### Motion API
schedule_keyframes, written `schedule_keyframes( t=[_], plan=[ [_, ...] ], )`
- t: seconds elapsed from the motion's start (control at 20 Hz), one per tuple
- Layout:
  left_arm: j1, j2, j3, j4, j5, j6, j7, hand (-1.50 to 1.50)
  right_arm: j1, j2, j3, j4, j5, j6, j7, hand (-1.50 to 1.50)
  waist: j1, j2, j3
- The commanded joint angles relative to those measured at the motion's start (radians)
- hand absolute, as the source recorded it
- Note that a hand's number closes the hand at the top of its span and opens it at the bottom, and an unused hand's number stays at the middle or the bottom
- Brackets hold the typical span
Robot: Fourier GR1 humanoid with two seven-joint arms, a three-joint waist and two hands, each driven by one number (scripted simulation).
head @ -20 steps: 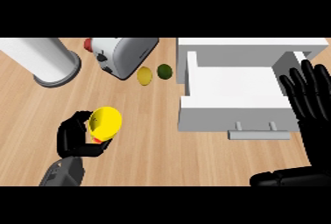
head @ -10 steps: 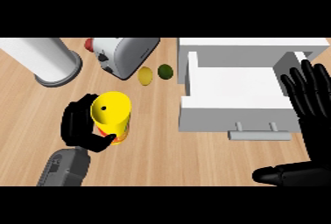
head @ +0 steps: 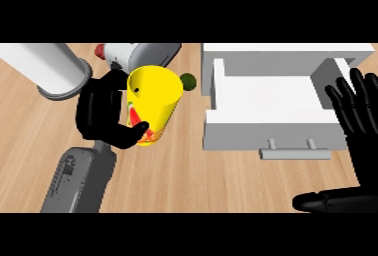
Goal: Pick up the cup, place it into the drawer and close the drawer
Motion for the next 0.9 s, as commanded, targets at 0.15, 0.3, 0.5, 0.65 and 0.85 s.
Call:
schedule_keyframes(
  t=[0.15, 0.3, 0.5, 0.65, 0.85],
  plan=[
    [-0.208, -0.020, -0.064, 0.036, -0.044, 0.174, 0.094, 1.50, -0.048, -0.042, -0.053, -0.025, -0.058, 0.000, 0.075, -1.50, -0.010, 0.002, 0.000],
    [-0.273, -0.010, -0.022, 0.078, -0.072, 0.142, 0.120, 1.50, -0.044, -0.020, -0.021, 0.011, -0.014, -0.002, 0.027, -1.50, -0.004, 0.002, 0.000],
    [-0.393, 0.005, 0.008, 0.175, -0.062, 0.158, 0.161, 1.50, 0.079, -0.004, -0.021, -0.021, -0.024, 0.044, -0.044, -1.50, -0.009, 0.002, 0.000],
    [-0.496, -0.021, -0.035, 0.249, -0.085, 0.245, 0.168, 1.50, 0.055, -0.016, -0.041, 0.002, -0.040, 0.042, -0.032, -1.50, -0.013, 0.003, 0.000],
    [-0.512, -0.021, -0.086, 0.375, -0.057, 0.254, 0.088, 1.50, -0.003, 0.009, -0.005, 0.036, 0.018, 0.005, -0.044, -1.50, -0.013, 0.004, 0.000]
  ],
)
